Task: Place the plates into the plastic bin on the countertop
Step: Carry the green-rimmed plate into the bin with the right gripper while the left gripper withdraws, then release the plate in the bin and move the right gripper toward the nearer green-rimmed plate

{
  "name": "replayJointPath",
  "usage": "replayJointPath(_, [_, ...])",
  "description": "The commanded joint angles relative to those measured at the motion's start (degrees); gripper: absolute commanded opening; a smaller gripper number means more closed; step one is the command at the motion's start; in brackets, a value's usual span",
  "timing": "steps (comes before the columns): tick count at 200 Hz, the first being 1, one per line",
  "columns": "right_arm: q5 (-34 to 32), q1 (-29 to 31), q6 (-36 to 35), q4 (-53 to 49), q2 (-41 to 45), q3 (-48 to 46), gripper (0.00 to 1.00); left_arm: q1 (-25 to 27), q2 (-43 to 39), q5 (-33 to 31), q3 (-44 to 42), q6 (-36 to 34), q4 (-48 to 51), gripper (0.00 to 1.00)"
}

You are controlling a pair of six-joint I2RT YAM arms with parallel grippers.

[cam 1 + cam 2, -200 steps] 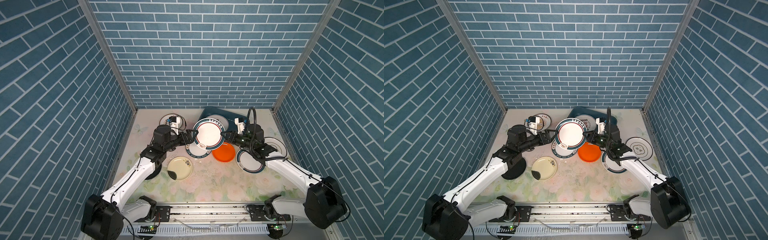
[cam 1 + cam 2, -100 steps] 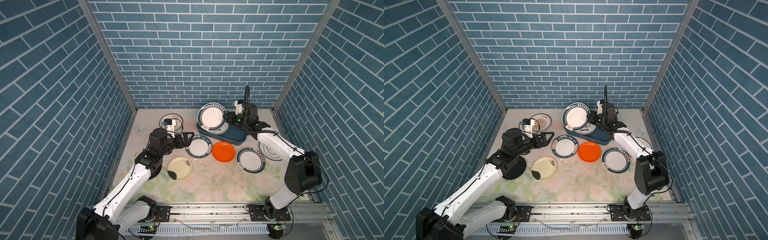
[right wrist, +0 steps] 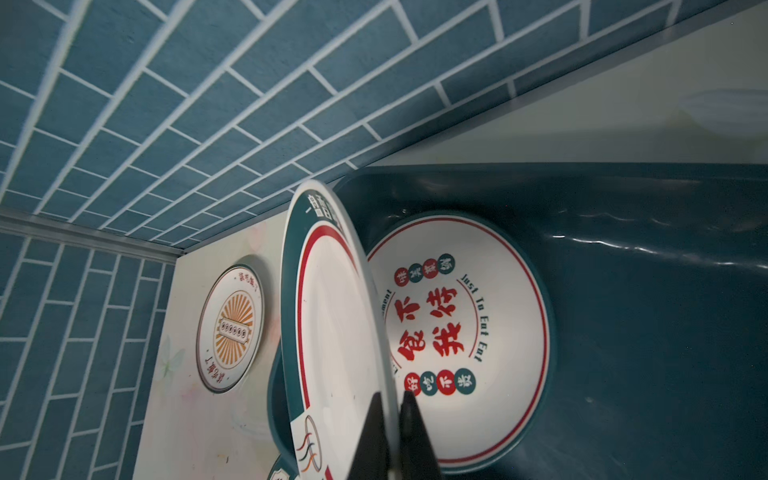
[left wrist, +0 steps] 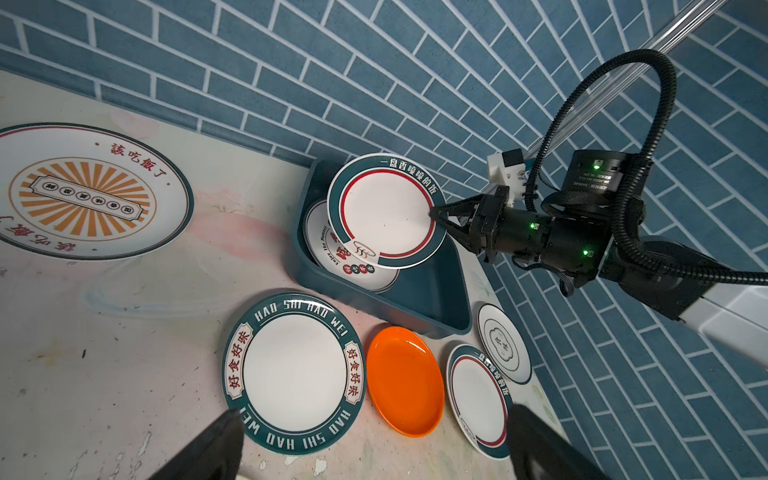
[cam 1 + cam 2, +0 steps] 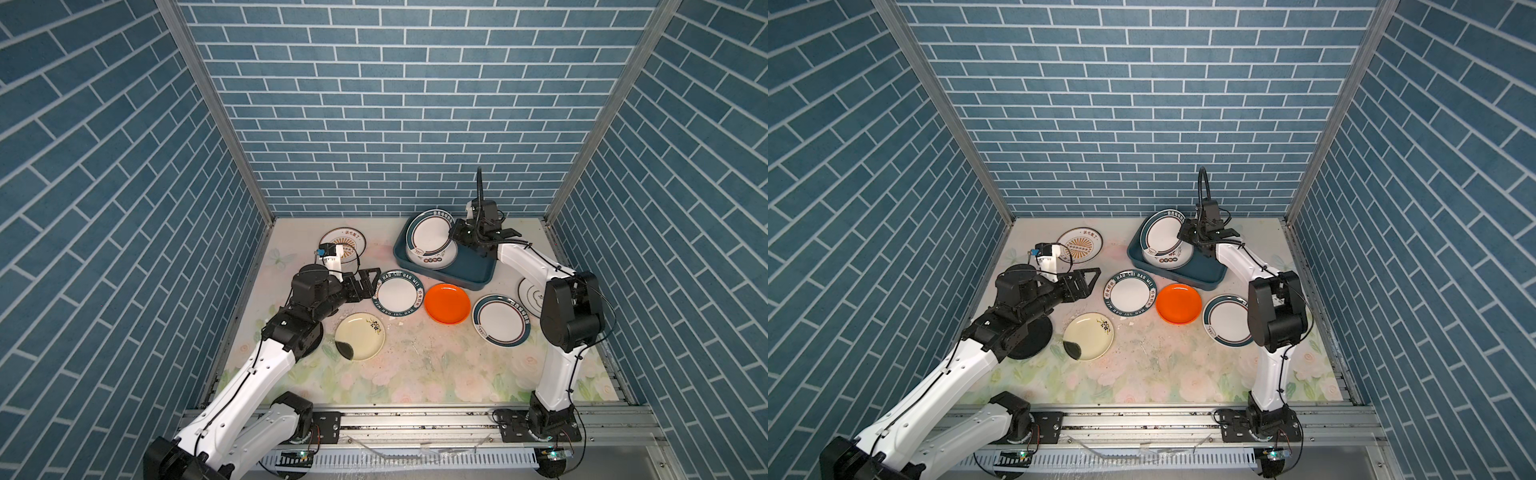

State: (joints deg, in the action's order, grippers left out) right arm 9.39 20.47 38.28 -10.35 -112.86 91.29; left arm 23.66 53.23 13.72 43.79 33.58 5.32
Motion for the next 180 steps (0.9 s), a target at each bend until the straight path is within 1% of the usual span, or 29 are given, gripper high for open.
replayJointPath(1, [-1.14,-0.42,1.61,-1.24,-2.51,3.49,0.00,0.16,-1.04,-1.58,-0.54,-1.23,0.82,0.99])
replayJointPath(33, [-0.35,-0.53,1.80,-2.09,-5.84,6.10,0.00,0.20,-1.40,-2.24,-0.23,-2.24,1.30,1.00])
replayJointPath(69, [1.11,-0.70,1.71,-5.85,-9.88,10.37,0.00,0.20,-1.07,-2.83,-0.22,-2.46,1.36,1.00])
replayJointPath(80, [1.53,-0.72,1.79,-5.91,-10.32,10.67,0.03,0.21,-0.91,-2.73,-0.27,-2.45,1.04,1.00])
replayJointPath(95, [2.24,-0.82,1.80,-6.08,-10.92,11.02,0.19,0.21,-0.76,-2.68,-0.25,-2.50,0.75,1.00])
replayJointPath(133, [4.12,-1.18,1.80,-6.92,-11.43,11.97,0.50,0.18,0.35,-2.31,0.22,-2.58,0.53,1.00])
replayJointPath(163, [4.15,-1.21,0.54,-7.95,-10.48,12.40,0.75,0.20,0.98,-2.20,0.25,-2.64,0.22,1.00])
replayJointPath(180, [3.45,-1.22,-0.87,-10.46,-9.63,13.33,0.88,0.21,1.24,-1.98,0.37,-2.88,0.05,0.99])
